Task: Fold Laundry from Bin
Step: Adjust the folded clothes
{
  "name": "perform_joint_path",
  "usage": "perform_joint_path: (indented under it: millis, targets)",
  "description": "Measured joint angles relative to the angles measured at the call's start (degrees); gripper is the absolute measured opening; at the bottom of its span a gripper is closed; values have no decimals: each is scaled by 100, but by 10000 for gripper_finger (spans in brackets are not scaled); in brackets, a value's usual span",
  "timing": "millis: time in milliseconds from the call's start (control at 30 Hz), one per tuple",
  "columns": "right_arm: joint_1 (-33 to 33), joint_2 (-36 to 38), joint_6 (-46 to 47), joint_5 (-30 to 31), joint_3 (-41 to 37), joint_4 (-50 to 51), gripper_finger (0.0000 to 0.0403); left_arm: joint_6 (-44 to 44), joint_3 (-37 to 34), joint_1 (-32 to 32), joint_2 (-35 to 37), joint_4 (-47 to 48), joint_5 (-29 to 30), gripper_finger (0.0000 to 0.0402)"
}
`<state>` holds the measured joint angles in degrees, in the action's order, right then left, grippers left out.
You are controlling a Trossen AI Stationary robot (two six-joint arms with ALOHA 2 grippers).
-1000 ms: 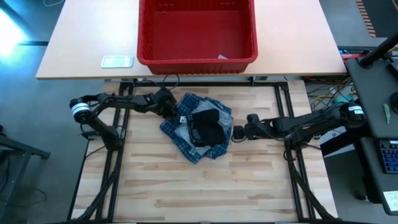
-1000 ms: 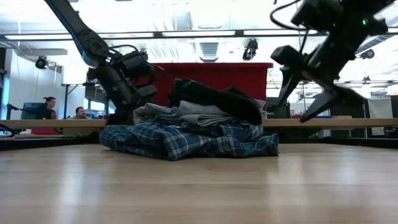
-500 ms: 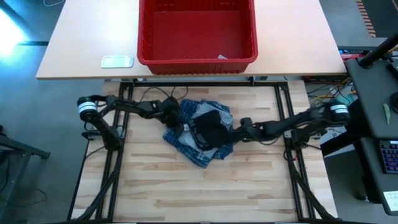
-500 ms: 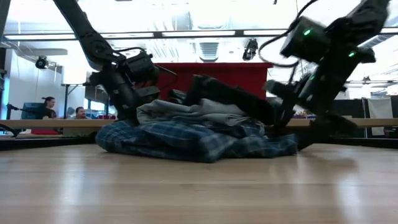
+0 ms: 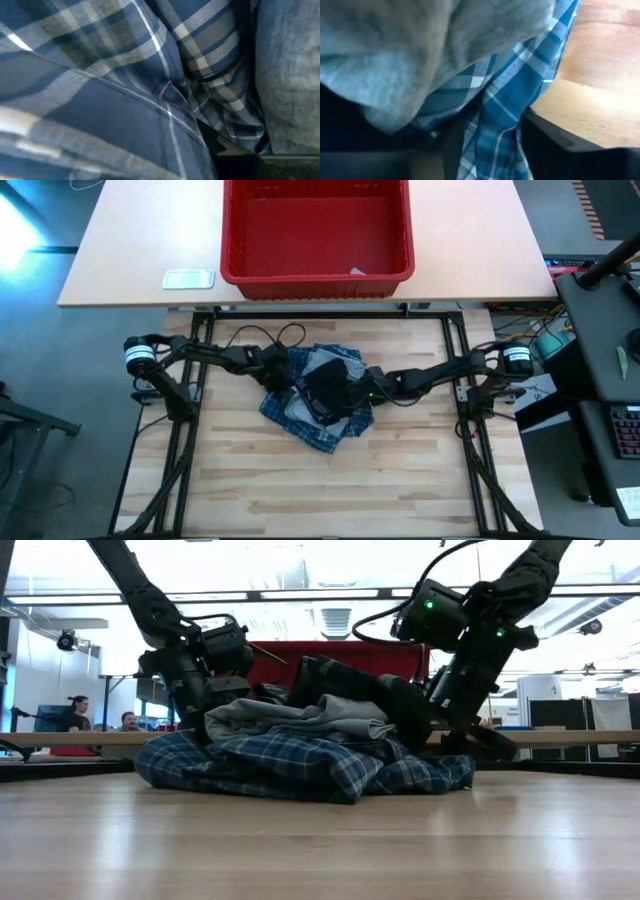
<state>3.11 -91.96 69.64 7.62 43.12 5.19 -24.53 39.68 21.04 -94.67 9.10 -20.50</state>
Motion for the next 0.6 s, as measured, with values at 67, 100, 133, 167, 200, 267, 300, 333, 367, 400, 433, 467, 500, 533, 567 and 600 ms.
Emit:
perform_joint_path:
  millis: [67, 100, 133, 167, 200, 267, 300, 333, 367, 400, 433, 467, 500, 533, 567, 600]
  targets:
    - [88, -24, 28, -66, -35, -28, 148, -7, -2, 0, 0, -14, 5, 37]
    - [129, -67, 39, -84, -38, -27, 134, -21, -2, 0, 0, -23, 13, 37]
    - [161, -96, 37, -92, -40, -24, 119, -50, -2, 0, 0, -41, 21, 37]
    - [180, -143, 30, -94, -40, -26, 103, -70, -3, 0, 0, -63, 25, 37]
    - [193, -186, 29, -94, -40, -26, 85, -97, -4, 0, 0, -74, 37, 37]
    - [215, -245, 7, -89, -40, -44, 47, -141, -11, -1, 0, -129, 51, 37]
    - [215, -256, -10, -74, -40, -78, 28, -198, -15, -3, 0, -198, 62, 37]
    - [217, -236, -38, -63, -38, -154, 19, -275, -15, -4, -3, -292, 62, 37]
    - [217, -204, -71, -55, -27, -193, 16, -367, -15, -4, -9, -377, 58, 37]
    - [217, -157, -109, -55, -7, -166, 14, -417, -11, -9, -5, -408, 58, 37]
    - [218, -88, -161, -60, 23, -85, 12, -442, 14, -11, -3, -383, 57, 37]
    - [217, -1, -206, -67, 85, 78, 11, -450, 57, -12, 14, -316, 59, 36]
    - [218, 91, -254, -78, 172, 272, 10, -452, 98, -14, 47, -239, 86, 34]
    - [219, 212, -310, -79, 302, 486, 10, -452, 147, -15, 97, -130, 119, 30]
    - [219, 344, -371, -76, 459, 722, 10, -454, 200, -15, 181, -40, 128, 24]
    - [219, 472, -464, -72, 627, 1014, 10, -455, 268, -15, 285, 66, 158, 18]
